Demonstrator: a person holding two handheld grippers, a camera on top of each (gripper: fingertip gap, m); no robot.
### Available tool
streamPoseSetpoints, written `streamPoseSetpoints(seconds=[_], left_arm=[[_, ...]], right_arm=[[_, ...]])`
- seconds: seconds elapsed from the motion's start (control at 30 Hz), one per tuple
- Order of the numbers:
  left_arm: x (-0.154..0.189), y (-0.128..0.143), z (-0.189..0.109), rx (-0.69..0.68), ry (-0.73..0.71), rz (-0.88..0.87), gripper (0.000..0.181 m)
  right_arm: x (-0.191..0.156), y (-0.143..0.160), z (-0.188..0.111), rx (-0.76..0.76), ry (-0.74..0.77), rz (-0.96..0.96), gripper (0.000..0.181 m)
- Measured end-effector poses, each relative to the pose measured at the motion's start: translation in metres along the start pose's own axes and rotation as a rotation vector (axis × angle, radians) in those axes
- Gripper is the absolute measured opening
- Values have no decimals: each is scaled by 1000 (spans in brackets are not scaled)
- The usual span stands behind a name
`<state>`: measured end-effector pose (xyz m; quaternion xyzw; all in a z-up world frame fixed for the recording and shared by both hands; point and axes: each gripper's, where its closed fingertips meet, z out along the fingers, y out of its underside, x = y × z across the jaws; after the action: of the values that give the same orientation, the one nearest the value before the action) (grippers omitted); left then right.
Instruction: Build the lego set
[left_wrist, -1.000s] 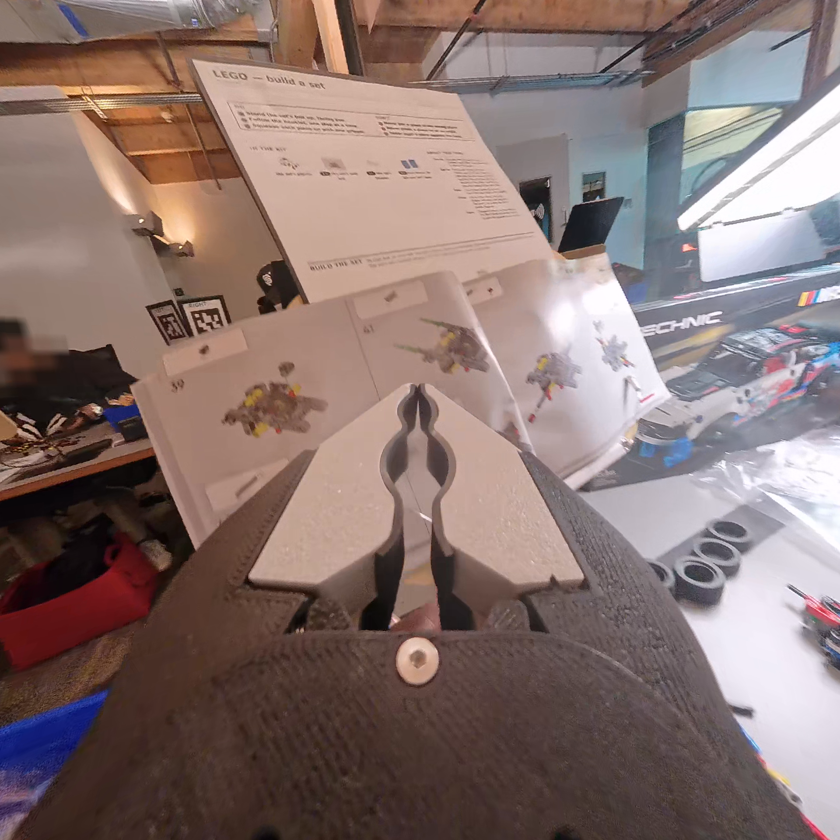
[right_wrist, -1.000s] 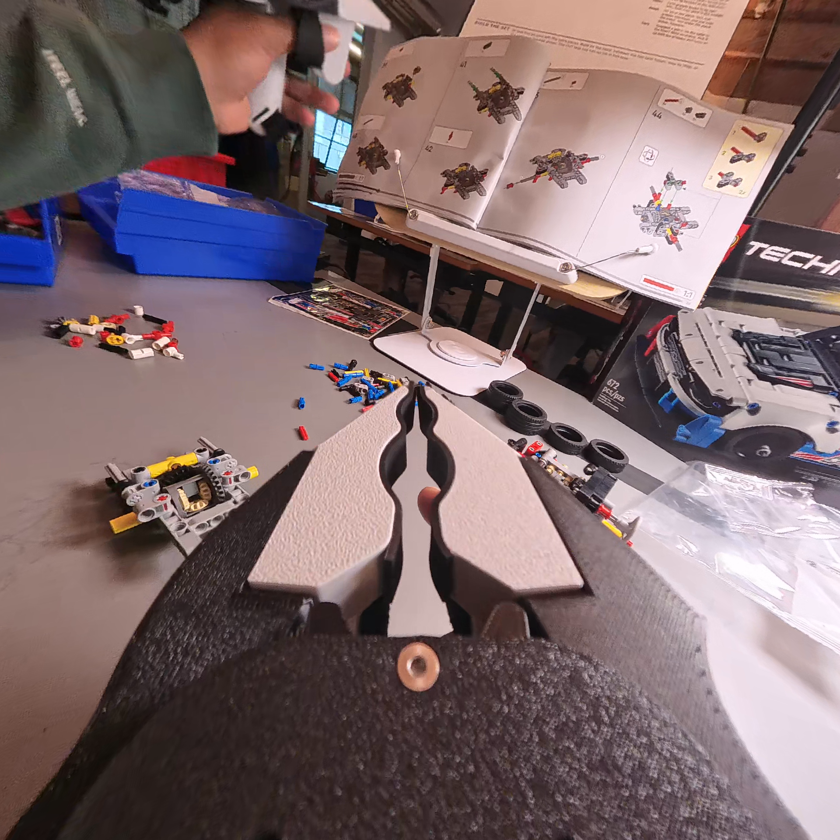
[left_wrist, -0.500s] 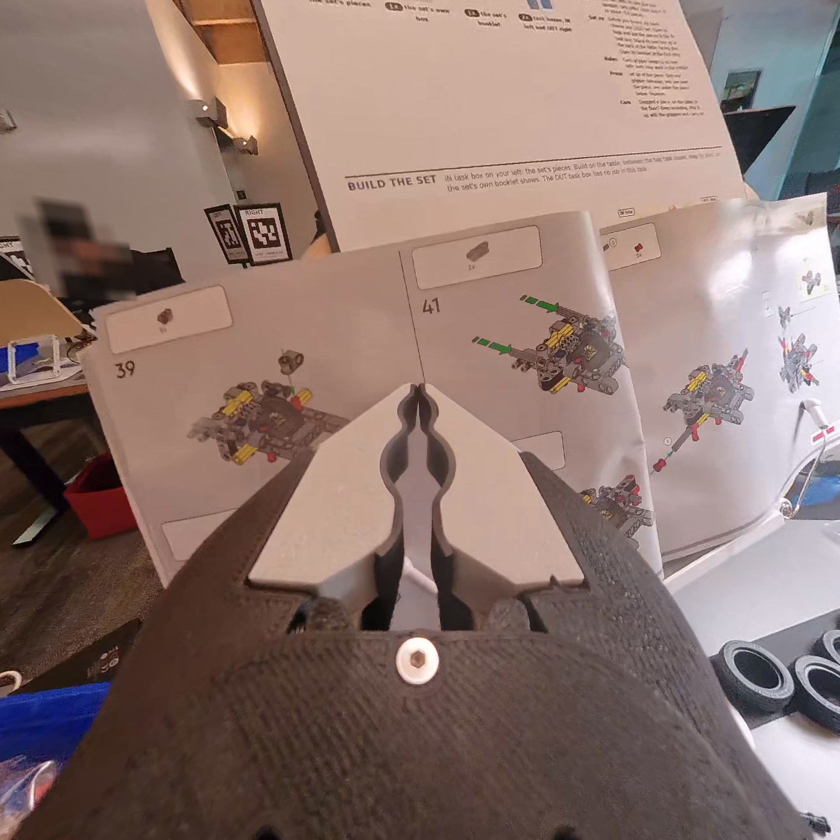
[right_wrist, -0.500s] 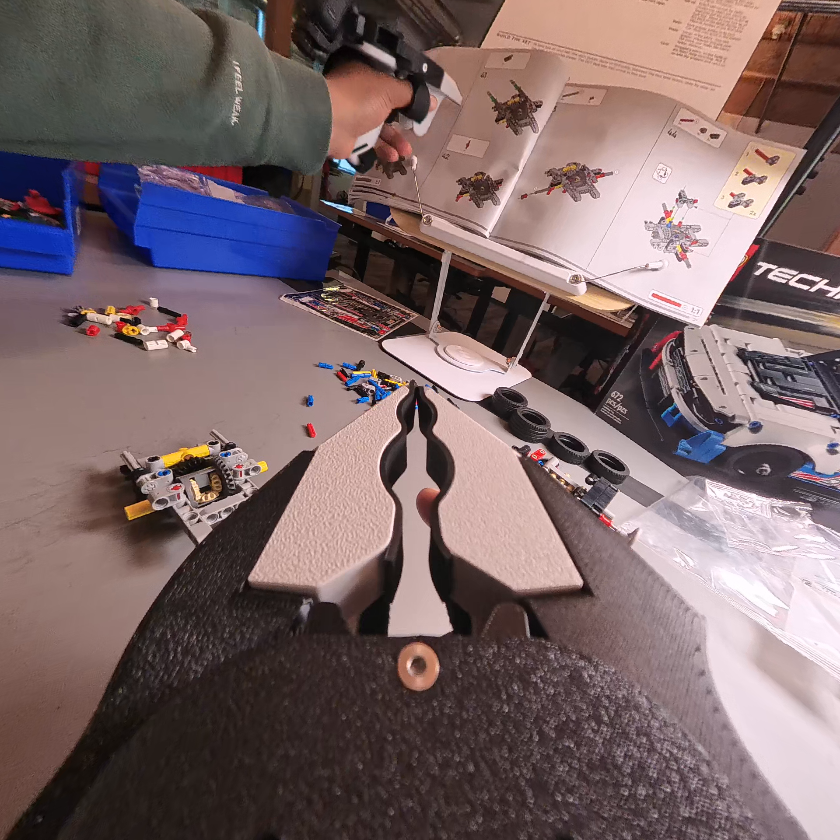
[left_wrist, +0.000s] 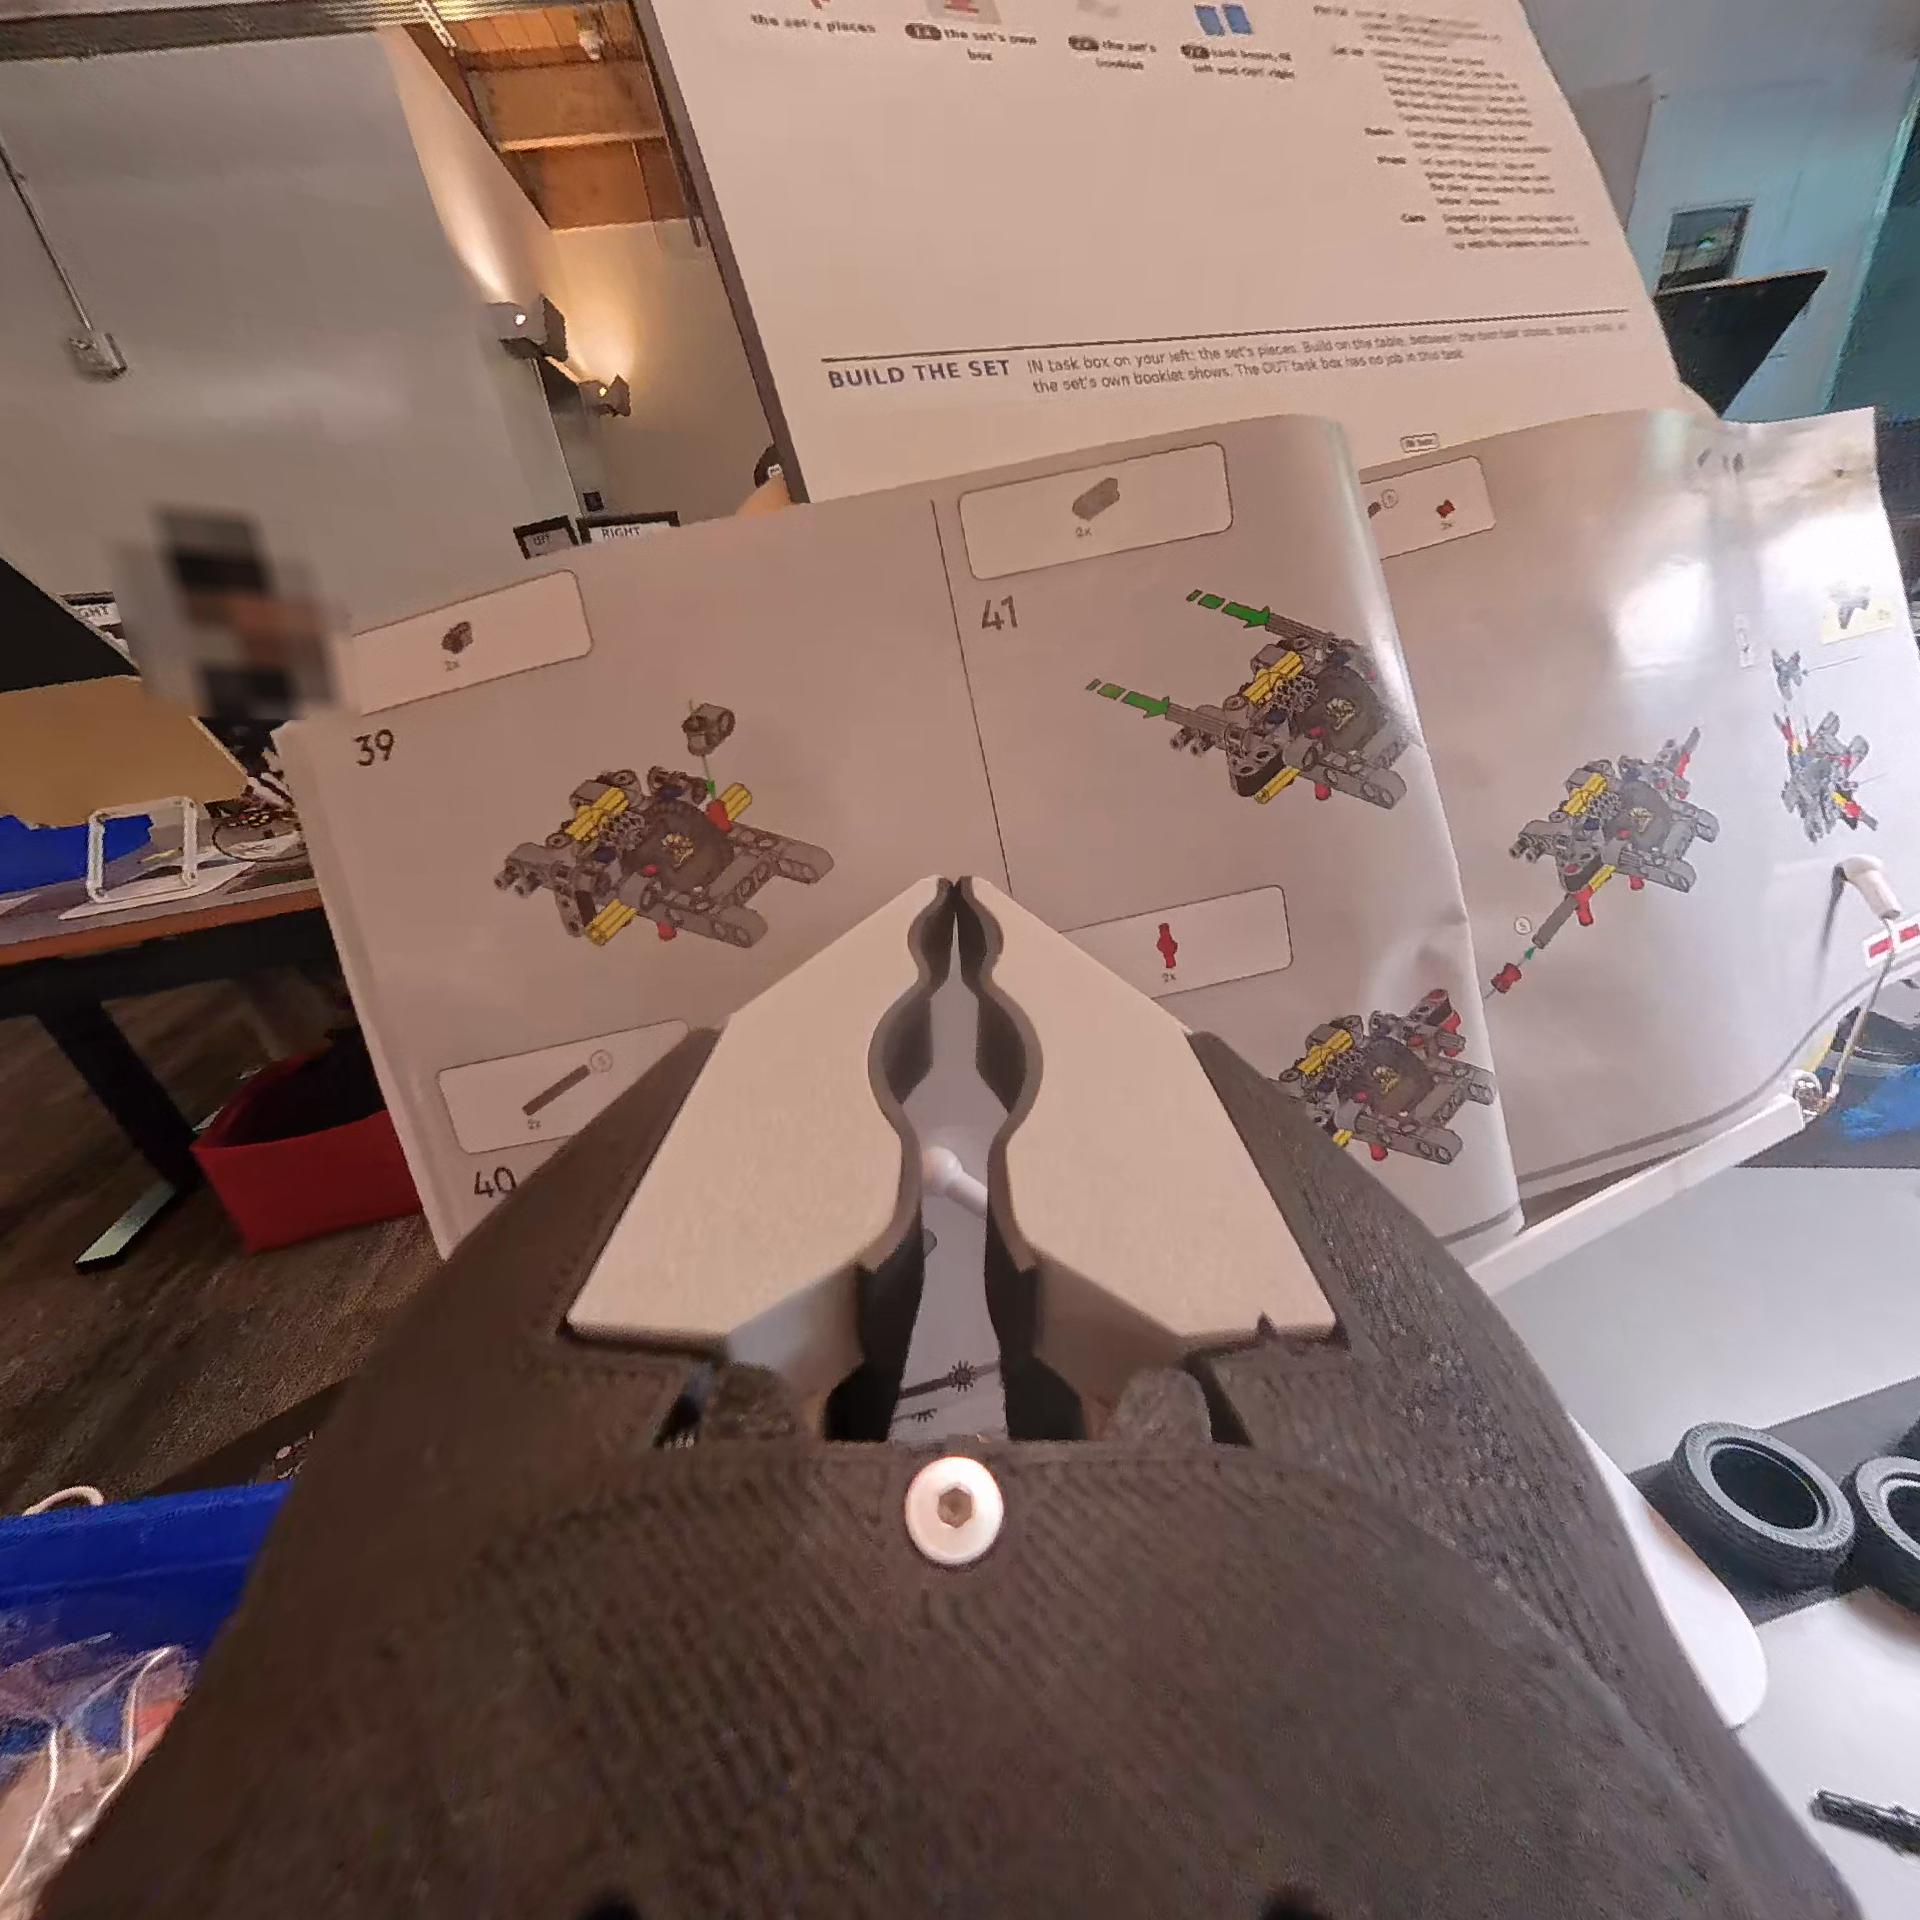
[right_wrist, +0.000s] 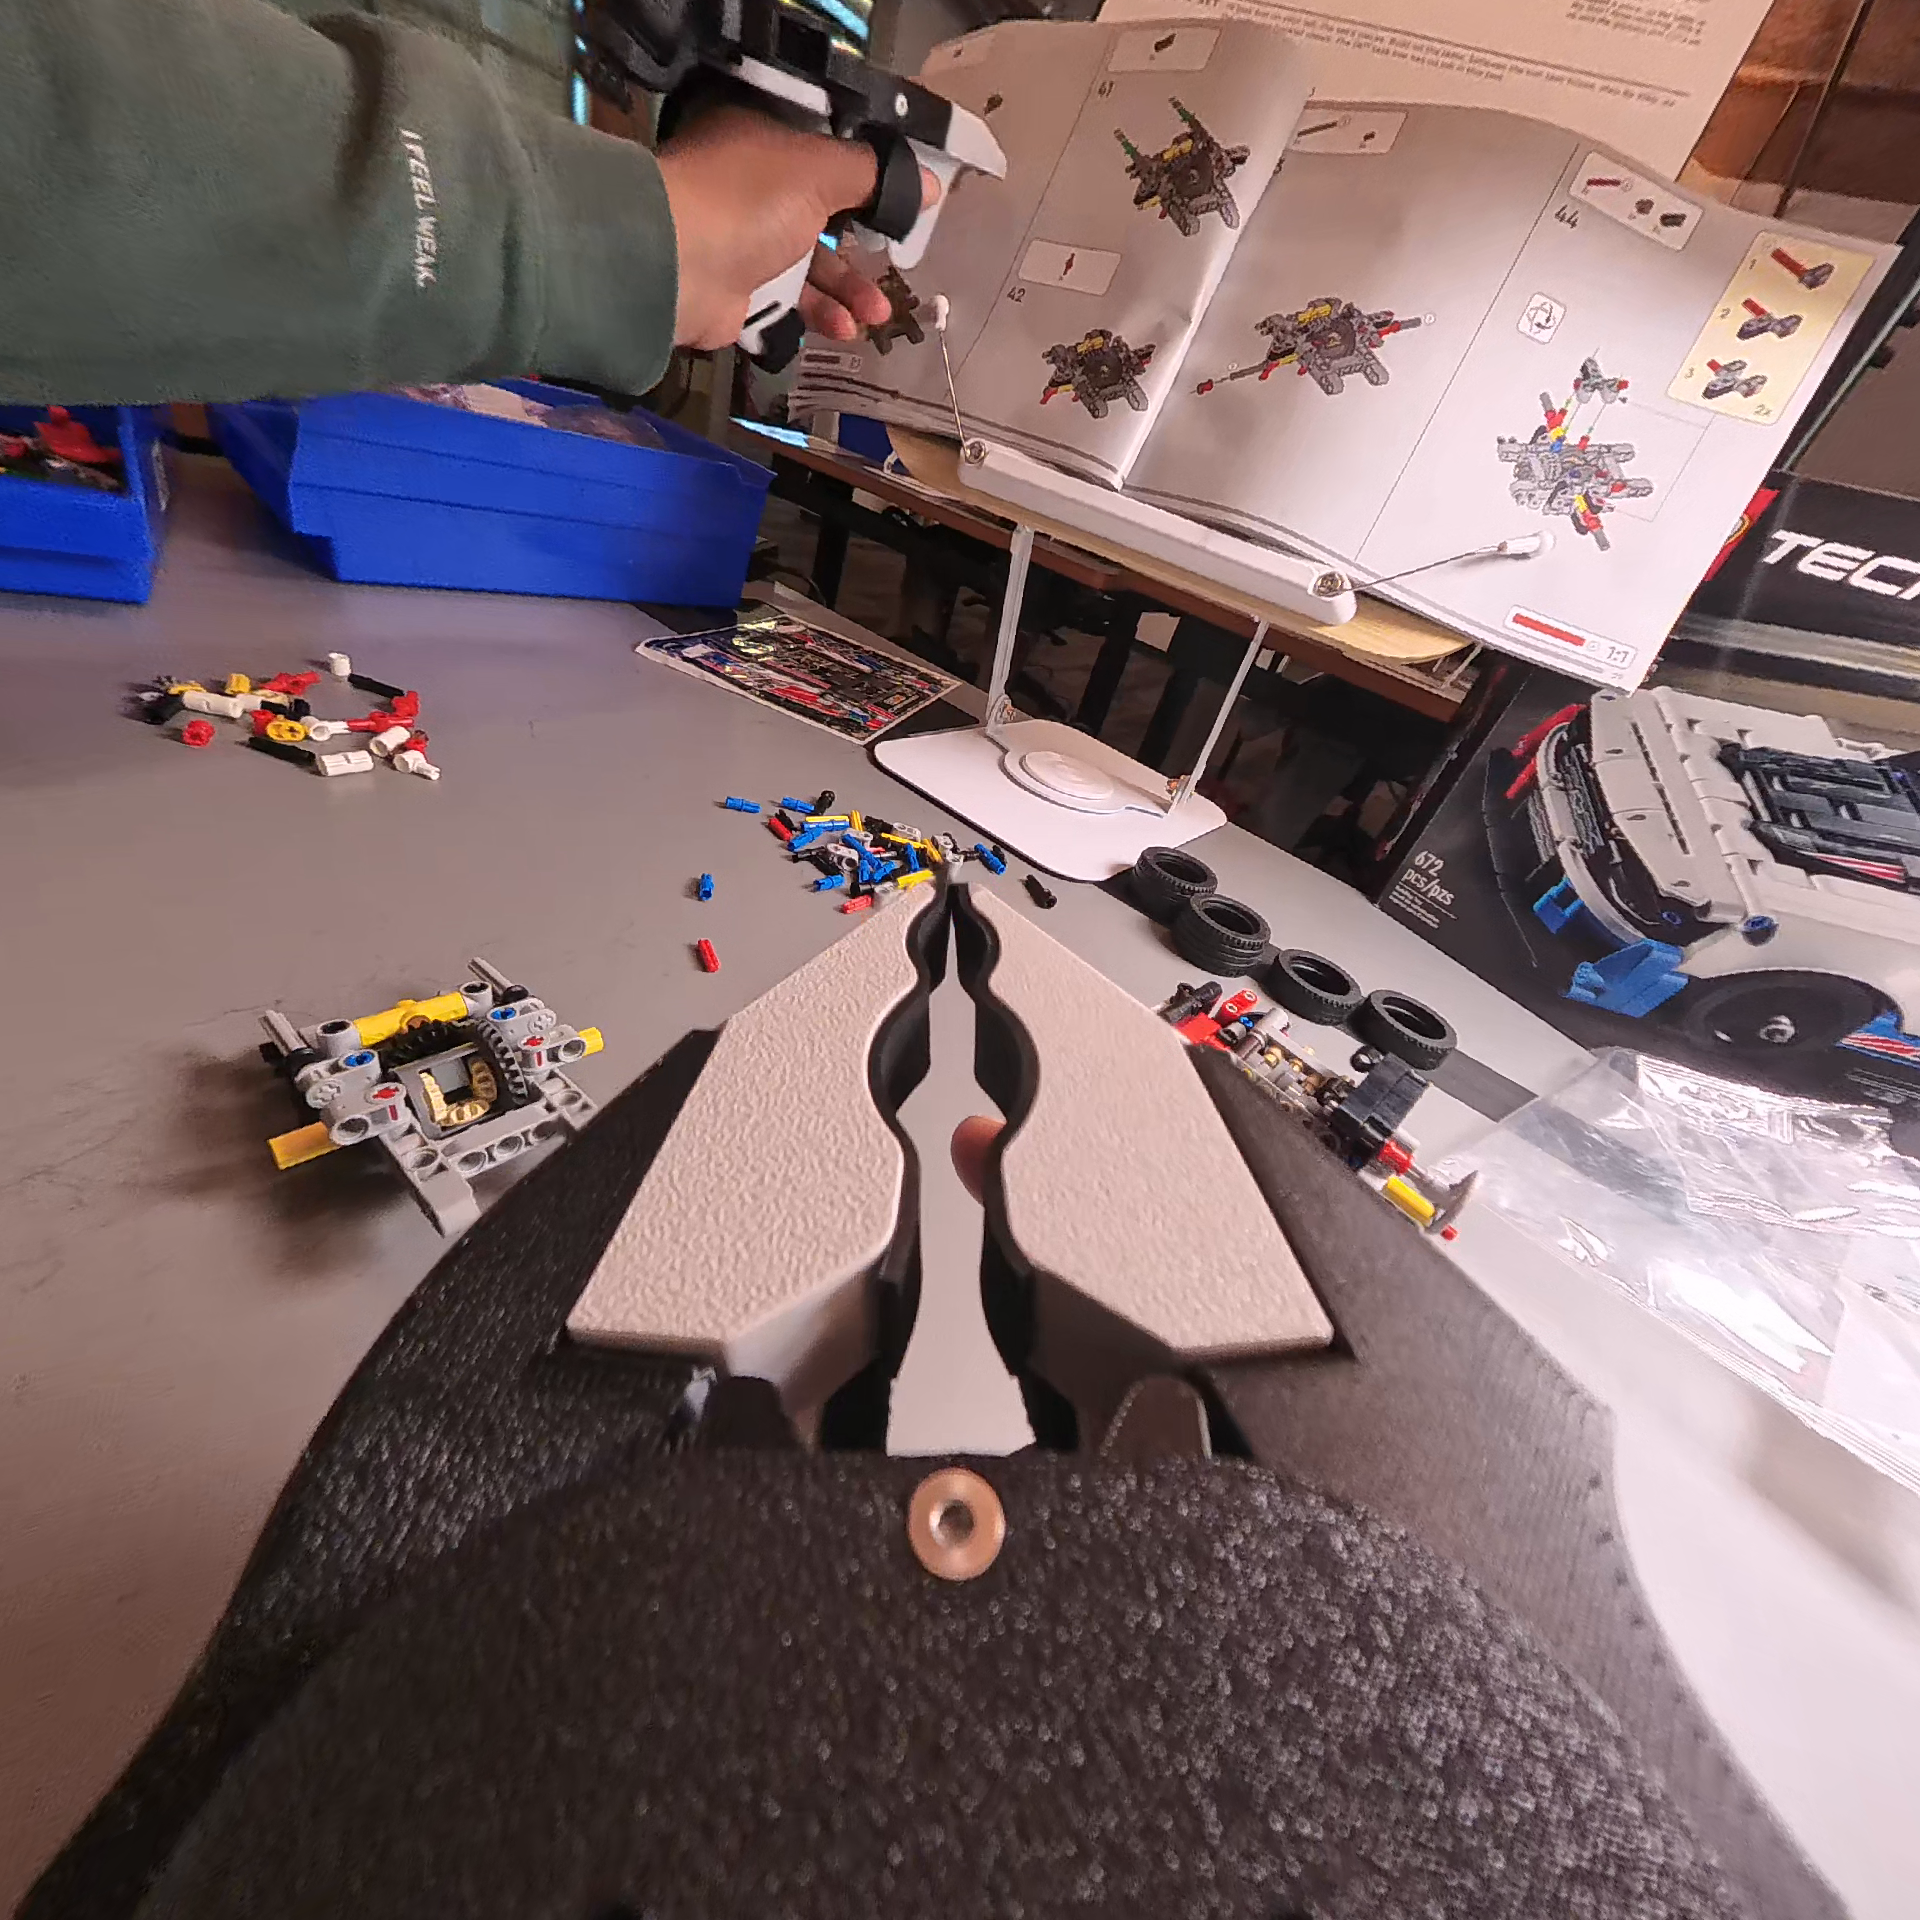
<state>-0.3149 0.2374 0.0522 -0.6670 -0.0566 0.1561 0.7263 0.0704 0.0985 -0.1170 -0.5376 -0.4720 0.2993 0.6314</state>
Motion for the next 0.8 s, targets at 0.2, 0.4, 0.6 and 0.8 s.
streamPoseSetpoints(seconds=[0.2, 0.4, 0.6, 0.8], left_arm=[[17, 8, -56, 133, 5, -40, 0], [23, 47, -86, 162, 17, -103, 0], [16, 68, -91, 173, 0, -133, 6], [17, 70, -87, 154, 25, -153, 11]], right_arm=[[-1, -1, 0, 1, 4, -2, 0], [-7, 2, 2, -16, 1, -33, 0], [-12, 8, 5, -41, -3, -67, 0], [-12, 12, 7, -56, -2, -82, 0]])
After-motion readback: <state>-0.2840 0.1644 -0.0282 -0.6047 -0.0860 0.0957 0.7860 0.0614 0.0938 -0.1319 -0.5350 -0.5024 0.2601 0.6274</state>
